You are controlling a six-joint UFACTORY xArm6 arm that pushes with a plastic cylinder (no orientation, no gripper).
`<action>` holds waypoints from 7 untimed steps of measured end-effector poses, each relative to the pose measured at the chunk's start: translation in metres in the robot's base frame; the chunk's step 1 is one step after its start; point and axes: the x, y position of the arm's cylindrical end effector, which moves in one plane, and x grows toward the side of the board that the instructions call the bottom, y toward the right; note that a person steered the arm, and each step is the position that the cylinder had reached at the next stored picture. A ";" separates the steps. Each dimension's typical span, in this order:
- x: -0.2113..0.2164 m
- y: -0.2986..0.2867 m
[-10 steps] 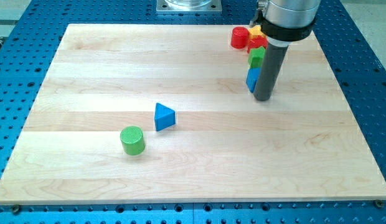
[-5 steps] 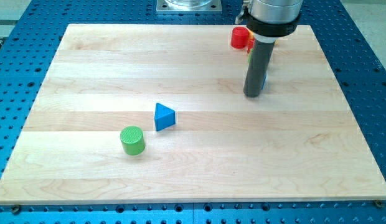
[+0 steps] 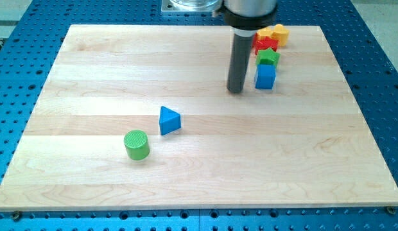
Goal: Push the blue cube close to the green star
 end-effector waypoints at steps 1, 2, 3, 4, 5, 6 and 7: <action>0.000 0.018; 0.000 0.031; -0.001 0.039; -0.001 0.047; -0.003 0.048; -0.014 0.048; -0.017 0.048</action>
